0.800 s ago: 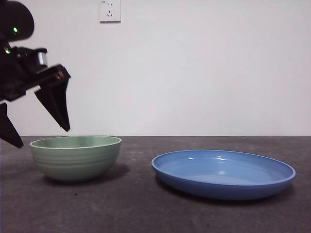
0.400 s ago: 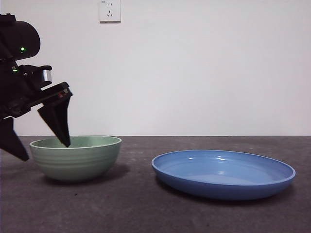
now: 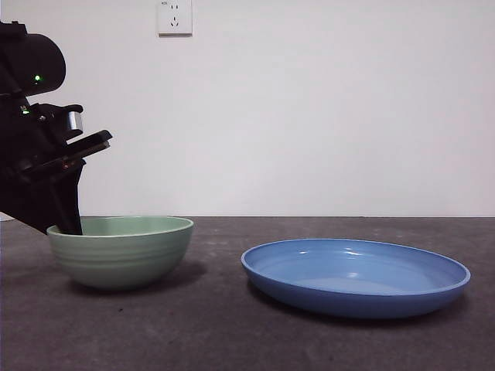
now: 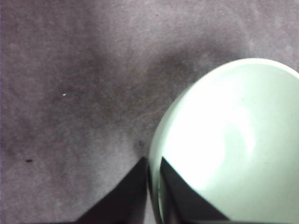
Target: Place the green bowl on the blue plate
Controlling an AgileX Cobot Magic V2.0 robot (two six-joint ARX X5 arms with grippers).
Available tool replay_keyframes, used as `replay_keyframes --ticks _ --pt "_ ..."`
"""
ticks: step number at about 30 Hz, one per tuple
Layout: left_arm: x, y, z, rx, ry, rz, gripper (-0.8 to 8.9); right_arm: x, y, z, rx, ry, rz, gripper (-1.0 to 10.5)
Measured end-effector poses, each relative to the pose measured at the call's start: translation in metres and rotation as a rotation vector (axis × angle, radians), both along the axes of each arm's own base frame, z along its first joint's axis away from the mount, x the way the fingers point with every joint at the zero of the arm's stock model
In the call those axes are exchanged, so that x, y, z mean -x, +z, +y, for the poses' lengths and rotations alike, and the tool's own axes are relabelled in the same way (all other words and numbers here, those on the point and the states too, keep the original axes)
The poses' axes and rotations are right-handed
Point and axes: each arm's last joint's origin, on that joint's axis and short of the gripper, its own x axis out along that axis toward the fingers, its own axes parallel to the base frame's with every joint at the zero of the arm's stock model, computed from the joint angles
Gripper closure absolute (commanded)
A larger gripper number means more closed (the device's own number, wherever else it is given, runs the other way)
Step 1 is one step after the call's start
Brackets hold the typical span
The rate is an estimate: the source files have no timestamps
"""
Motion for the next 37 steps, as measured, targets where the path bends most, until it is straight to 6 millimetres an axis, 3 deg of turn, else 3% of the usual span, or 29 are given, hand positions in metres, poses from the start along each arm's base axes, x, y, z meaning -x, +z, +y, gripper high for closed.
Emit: replay_keyframes --ticks 7,14,21,26,30,37 --pt "-0.001 0.008 -0.001 -0.005 0.006 0.03 7.99 0.001 -0.001 0.0 0.0 0.0 0.019 3.7" --pt "-0.006 0.051 -0.016 -0.073 0.015 0.046 7.99 0.001 -0.001 0.0 0.001 0.0 0.019 3.7" --pt "-0.004 0.1 -0.048 -0.123 -0.065 -0.035 7.99 0.001 -0.001 0.0 0.0 0.0 0.019 3.7" --pt "0.001 0.121 -0.08 -0.095 -0.157 -0.111 7.99 0.001 -0.001 0.0 0.001 0.0 0.019 3.7" --pt "-0.003 0.122 -0.115 -0.112 -0.227 -0.138 7.99 0.001 -0.001 0.0 0.0 0.0 0.019 3.7" --pt "-0.014 0.091 -0.179 -0.152 -0.353 -0.085 7.99 0.001 -0.001 0.0 0.001 0.0 0.019 3.7"
